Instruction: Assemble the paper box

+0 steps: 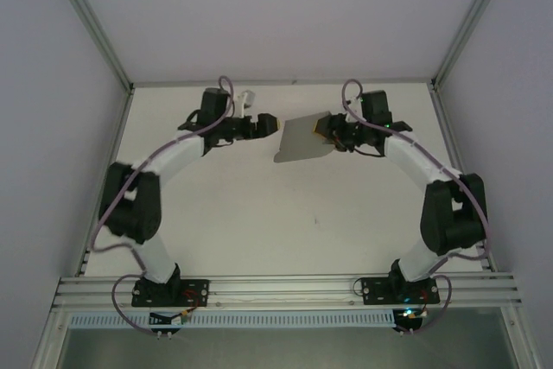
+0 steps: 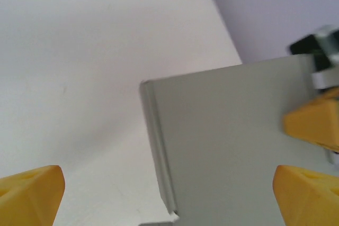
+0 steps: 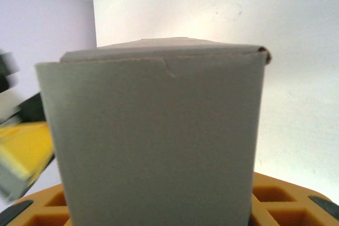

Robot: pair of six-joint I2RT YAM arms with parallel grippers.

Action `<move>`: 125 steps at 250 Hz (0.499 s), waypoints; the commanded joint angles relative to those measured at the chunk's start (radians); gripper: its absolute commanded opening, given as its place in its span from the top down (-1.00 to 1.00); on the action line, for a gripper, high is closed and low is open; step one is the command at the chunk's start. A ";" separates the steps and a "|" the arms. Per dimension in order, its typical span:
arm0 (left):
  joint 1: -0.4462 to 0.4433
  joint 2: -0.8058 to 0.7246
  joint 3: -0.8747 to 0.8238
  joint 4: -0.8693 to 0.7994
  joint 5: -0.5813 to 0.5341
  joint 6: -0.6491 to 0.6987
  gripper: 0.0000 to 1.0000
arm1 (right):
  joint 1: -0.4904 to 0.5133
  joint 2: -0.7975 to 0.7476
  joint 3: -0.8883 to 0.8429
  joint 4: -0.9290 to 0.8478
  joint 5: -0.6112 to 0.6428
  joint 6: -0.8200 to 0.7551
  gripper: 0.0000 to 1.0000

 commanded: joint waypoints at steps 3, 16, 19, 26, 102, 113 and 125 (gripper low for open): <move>-0.101 -0.170 -0.063 -0.069 -0.178 0.364 -1.00 | 0.002 -0.048 0.070 -0.232 0.090 0.082 0.03; -0.166 -0.236 -0.098 -0.096 -0.261 0.506 -1.00 | 0.000 -0.065 0.107 -0.305 0.092 0.096 0.00; -0.180 -0.250 -0.106 -0.100 -0.280 0.537 -1.00 | 0.000 -0.066 0.116 -0.321 0.091 0.101 -0.01; -0.214 -0.282 -0.128 -0.106 -0.325 0.607 -1.00 | -0.003 -0.071 0.137 -0.365 0.089 0.115 -0.04; -0.384 -0.337 -0.136 -0.241 -0.481 0.852 -1.00 | -0.085 -0.076 0.189 -0.529 -0.149 0.438 0.00; -0.396 -0.333 -0.142 -0.235 -0.489 0.868 -1.00 | -0.084 -0.076 0.185 -0.512 -0.179 0.474 0.00; -0.403 -0.323 -0.144 -0.210 -0.496 0.876 -1.00 | -0.085 -0.077 0.187 -0.503 -0.210 0.497 0.00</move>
